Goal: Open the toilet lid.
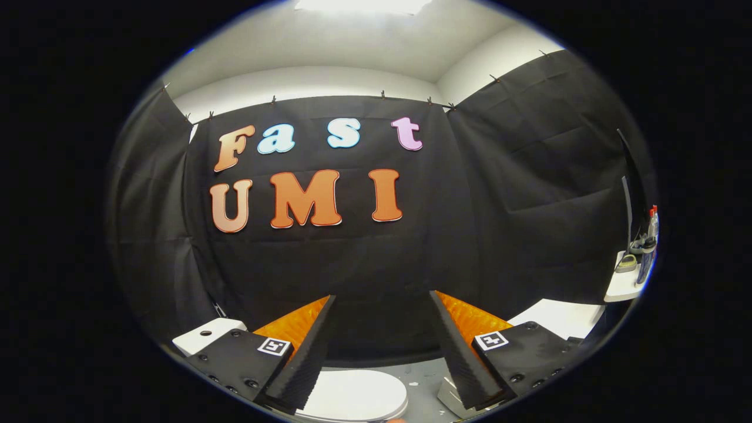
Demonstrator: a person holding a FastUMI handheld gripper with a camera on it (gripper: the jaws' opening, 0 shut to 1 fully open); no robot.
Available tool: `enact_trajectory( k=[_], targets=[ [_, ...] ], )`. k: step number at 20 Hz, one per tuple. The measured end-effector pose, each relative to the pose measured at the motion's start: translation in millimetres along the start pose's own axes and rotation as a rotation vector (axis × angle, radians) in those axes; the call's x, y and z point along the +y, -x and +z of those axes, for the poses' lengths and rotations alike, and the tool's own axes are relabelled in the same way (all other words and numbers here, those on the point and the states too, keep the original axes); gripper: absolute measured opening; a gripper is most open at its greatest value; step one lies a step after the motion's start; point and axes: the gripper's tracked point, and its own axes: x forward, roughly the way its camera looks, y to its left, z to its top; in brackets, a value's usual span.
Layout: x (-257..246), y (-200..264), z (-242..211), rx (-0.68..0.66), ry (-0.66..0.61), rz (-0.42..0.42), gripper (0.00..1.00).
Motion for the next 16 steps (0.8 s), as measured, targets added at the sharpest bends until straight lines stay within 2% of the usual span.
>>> enact_trajectory(
  k=[4, 7, 12, 16],
  targets=[
    [3, -12, -34, 0.061, -0.054, 0.025, 0.98],
    [-9, -21, -73, 0.110, -0.054, 0.012, 0.98],
    [-29, -31, -169, 0.253, -0.063, -0.016, 0.98],
    [-38, -37, -254, 0.398, -0.161, -0.018, 0.99]
  ],
)
